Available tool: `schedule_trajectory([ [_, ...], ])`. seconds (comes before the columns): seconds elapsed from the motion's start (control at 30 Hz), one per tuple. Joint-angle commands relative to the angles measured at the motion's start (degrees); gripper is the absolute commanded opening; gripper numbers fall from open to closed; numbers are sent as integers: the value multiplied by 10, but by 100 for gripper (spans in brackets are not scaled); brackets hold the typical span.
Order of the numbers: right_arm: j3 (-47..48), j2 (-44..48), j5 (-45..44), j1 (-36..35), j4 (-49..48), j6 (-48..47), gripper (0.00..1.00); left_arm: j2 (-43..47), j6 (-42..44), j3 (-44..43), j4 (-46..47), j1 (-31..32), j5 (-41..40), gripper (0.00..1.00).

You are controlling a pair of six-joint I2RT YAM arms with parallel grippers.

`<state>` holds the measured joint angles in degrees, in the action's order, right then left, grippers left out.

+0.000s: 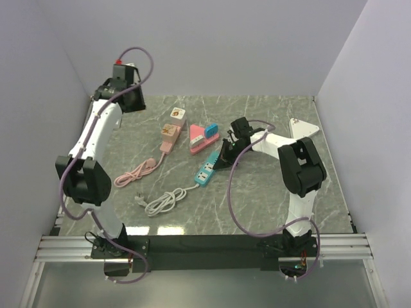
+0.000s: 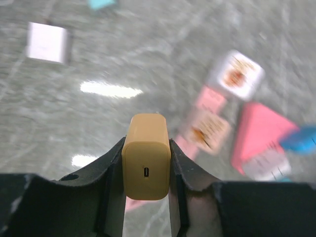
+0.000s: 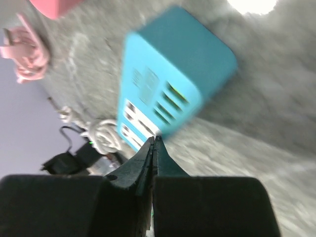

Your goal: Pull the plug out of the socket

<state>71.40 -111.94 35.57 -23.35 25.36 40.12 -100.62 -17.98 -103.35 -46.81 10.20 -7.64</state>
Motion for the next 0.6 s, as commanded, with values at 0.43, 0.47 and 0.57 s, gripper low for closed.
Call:
schedule_trajectory([
  [0.43, 45, 203, -80, -5, 114, -72, 0, -327, -34, -208, 44, -150, 36, 1],
  [0.47, 44, 210, -84, -7, 123, -79, 0, -330, -35, -198, 49, -156, 39, 0],
  [0.57, 36, 220, -97, -18, 133, -88, 0, -323, -39, -162, 78, -163, 37, 0],
])
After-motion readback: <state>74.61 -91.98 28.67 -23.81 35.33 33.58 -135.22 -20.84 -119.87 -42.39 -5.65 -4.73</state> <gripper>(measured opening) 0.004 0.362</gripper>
